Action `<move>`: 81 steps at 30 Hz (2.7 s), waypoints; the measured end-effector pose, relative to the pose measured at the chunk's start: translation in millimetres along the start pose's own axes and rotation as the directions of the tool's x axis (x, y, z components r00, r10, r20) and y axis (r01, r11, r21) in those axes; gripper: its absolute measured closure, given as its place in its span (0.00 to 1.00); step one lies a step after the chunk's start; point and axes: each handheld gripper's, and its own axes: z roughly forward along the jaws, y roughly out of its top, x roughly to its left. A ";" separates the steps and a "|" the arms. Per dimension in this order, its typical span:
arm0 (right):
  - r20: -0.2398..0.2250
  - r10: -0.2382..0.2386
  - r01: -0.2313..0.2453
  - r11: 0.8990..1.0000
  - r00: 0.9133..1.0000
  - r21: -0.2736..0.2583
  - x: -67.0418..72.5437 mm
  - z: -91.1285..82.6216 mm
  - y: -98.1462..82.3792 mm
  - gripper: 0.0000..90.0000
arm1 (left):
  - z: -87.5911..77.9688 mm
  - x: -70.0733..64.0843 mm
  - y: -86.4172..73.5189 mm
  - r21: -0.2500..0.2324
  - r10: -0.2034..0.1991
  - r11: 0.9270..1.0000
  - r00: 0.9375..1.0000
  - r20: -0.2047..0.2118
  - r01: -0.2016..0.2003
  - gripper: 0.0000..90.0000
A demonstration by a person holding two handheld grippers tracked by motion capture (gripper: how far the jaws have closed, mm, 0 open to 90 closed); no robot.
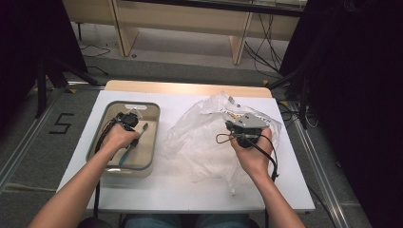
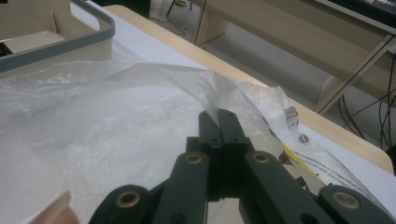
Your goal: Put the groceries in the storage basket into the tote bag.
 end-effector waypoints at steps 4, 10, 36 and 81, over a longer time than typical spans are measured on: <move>0.001 -0.001 0.001 1.000 1.000 -0.003 -0.6 -0.2 -0.1 1.00 | -1.5 0.7 -1.8 -0.018 -0.001 1.000 1.000 0.006 0.001 0.87; -0.001 0.001 -0.001 1.000 1.000 -0.003 -0.1 -0.2 -0.1 1.00 | -9.2 1.8 -3.0 -0.067 -0.003 0.998 1.000 0.028 0.004 0.87; 0.004 0.002 -0.002 1.000 1.000 -0.005 -0.6 -0.7 -0.1 1.00 | -40.0 2.2 -11.6 -0.207 0.015 0.978 1.000 0.027 -0.009 0.87; 0.002 0.002 -0.002 1.000 1.000 -0.006 0.0 -0.8 -0.2 1.00 | -78.7 -19.4 -18.6 -0.395 0.094 0.916 0.995 0.024 -0.077 0.87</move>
